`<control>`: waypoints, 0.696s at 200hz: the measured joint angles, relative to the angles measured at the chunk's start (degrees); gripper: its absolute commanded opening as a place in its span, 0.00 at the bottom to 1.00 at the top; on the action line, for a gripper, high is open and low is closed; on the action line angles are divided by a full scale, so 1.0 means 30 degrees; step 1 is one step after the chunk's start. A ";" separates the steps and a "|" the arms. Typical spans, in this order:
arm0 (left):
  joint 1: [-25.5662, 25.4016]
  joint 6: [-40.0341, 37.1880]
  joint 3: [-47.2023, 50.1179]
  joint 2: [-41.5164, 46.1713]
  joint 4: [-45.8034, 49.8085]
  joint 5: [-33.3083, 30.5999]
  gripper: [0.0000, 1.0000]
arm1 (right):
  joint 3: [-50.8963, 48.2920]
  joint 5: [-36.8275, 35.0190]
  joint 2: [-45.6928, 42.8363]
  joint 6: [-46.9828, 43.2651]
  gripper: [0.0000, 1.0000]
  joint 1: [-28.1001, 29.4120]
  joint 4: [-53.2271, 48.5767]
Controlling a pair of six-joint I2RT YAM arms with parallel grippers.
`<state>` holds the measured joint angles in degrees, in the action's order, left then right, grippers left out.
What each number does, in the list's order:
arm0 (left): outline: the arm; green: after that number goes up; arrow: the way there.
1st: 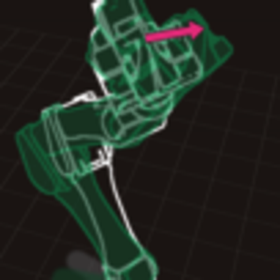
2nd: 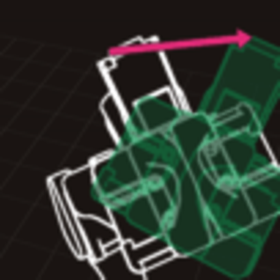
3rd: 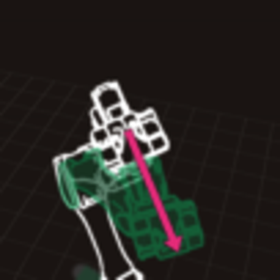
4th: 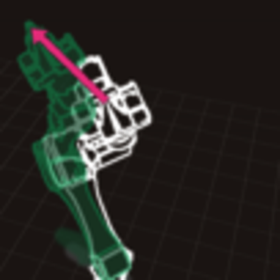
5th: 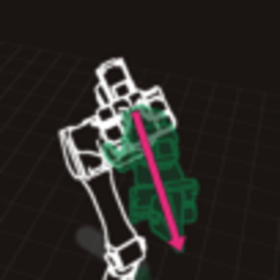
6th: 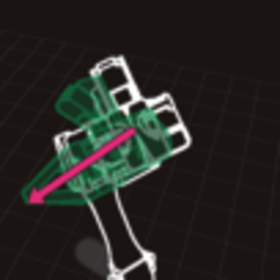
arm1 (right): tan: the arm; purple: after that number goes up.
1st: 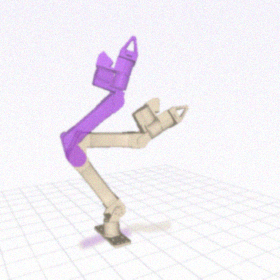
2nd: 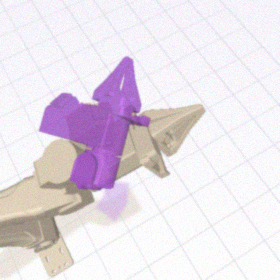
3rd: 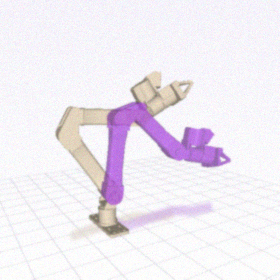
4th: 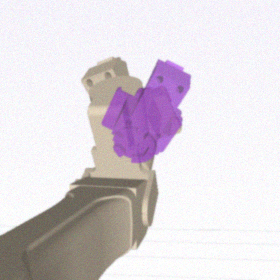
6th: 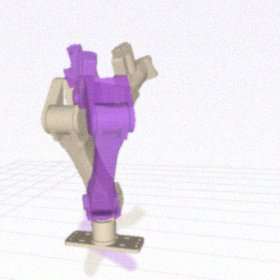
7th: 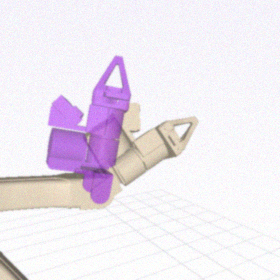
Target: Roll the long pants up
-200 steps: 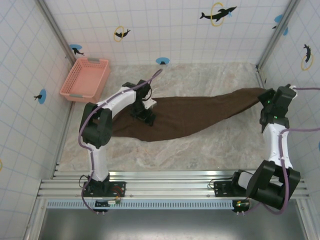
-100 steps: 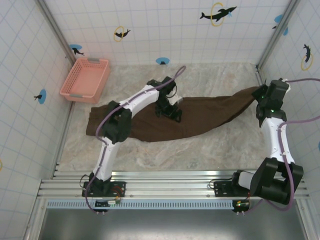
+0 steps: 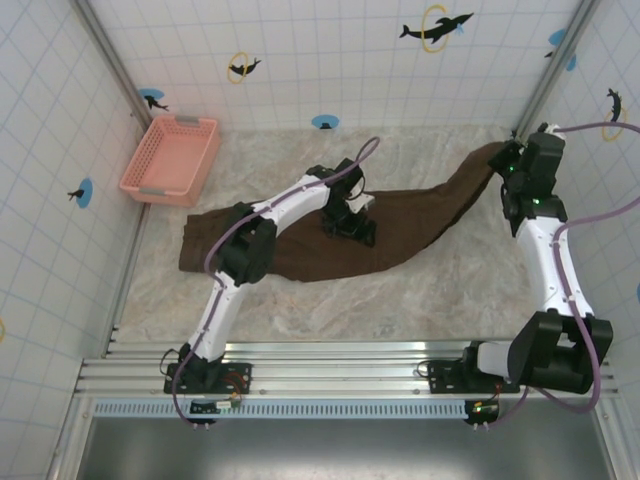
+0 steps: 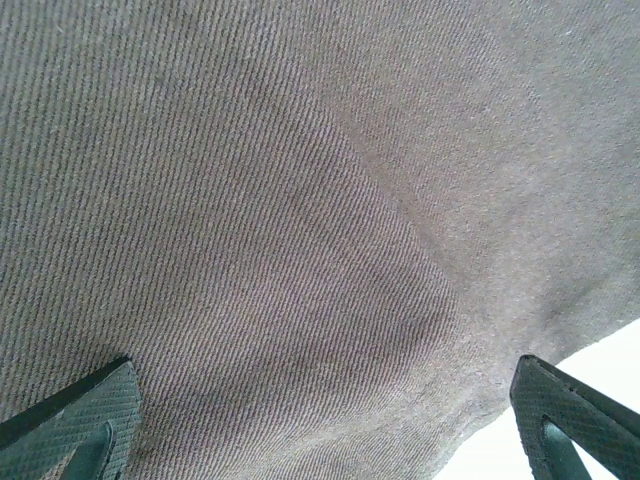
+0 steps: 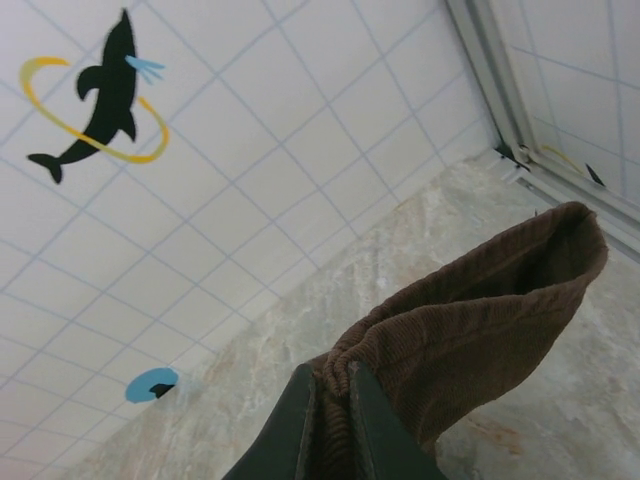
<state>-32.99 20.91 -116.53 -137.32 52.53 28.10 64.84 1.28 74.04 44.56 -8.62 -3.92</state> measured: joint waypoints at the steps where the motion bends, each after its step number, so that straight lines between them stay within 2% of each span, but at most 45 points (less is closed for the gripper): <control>1: 0.0000 0.0044 -0.0058 -0.0044 -0.0007 0.0022 0.98 | 0.0066 0.0029 0.0015 -0.0022 0.00 0.0029 -0.0007; 39: -0.0364 0.1785 -0.3730 -0.2470 -0.1399 0.1770 0.97 | 0.1974 0.0743 0.0707 -0.0452 0.00 0.0284 -0.0102; 84: -0.1253 0.5785 -0.6528 -0.4954 -0.5632 0.4357 0.98 | 0.3359 0.2018 0.1435 -0.0729 0.00 0.0568 -0.0262; 114: -0.1457 0.7475 -0.6215 -0.5122 -0.7555 0.5020 0.97 | 0.4532 0.2761 0.2178 -0.1115 0.00 0.1268 -0.0896; 139: -0.0809 0.7584 -0.3424 -0.3548 -0.8357 0.5348 0.98 | 0.5034 0.3111 0.2514 -0.1406 0.00 0.1953 -0.1115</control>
<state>-35.42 43.66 -126.80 -147.96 27.46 44.14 79.94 10.61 81.58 40.34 -2.76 -7.27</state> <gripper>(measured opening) 0.975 0.123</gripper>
